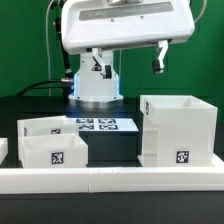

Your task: Assemble drawer

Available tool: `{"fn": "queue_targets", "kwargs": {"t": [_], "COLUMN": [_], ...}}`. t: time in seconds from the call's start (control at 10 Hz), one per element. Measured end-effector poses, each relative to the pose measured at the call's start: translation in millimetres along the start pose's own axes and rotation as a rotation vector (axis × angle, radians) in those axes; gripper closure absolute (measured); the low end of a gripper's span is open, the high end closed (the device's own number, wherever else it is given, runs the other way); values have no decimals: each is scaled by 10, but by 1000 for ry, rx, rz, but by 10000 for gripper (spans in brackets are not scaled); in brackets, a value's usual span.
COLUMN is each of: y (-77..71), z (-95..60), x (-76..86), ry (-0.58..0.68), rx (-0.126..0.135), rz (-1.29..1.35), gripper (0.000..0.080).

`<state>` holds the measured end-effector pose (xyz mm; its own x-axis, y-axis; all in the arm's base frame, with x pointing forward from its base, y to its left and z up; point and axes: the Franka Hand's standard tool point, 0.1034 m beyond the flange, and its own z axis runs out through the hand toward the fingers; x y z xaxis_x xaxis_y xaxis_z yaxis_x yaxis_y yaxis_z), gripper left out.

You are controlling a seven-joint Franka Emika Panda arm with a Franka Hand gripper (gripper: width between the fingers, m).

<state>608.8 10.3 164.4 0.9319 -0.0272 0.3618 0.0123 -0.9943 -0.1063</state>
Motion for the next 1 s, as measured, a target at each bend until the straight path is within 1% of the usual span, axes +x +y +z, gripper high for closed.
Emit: {"fn": "queue_targets", "kwargs": {"t": [0.1,0.2,0.3,0.4,0.5,0.6,0.7,0.8,0.9,1.0], "y": [12,114,314,493,652,680,627,570,516,502], "z": [0,11,22,30,37,65,83,74,78,91], "x": [-1,-51,-188,-298,-364,-427,-468,-424,-458,-476], "ry": [-1,-9,-22,-40,-36,-71,-160,-222,-296,-366], "rx": [-3,-17,-32,-40,-61,-44,0,0,11,22], "rz": [-42,-236,-305,-304,-325,-304,-277,-268,-264,-270], "gripper": [150,151,151,151,151,150,150,150,150,151]}}
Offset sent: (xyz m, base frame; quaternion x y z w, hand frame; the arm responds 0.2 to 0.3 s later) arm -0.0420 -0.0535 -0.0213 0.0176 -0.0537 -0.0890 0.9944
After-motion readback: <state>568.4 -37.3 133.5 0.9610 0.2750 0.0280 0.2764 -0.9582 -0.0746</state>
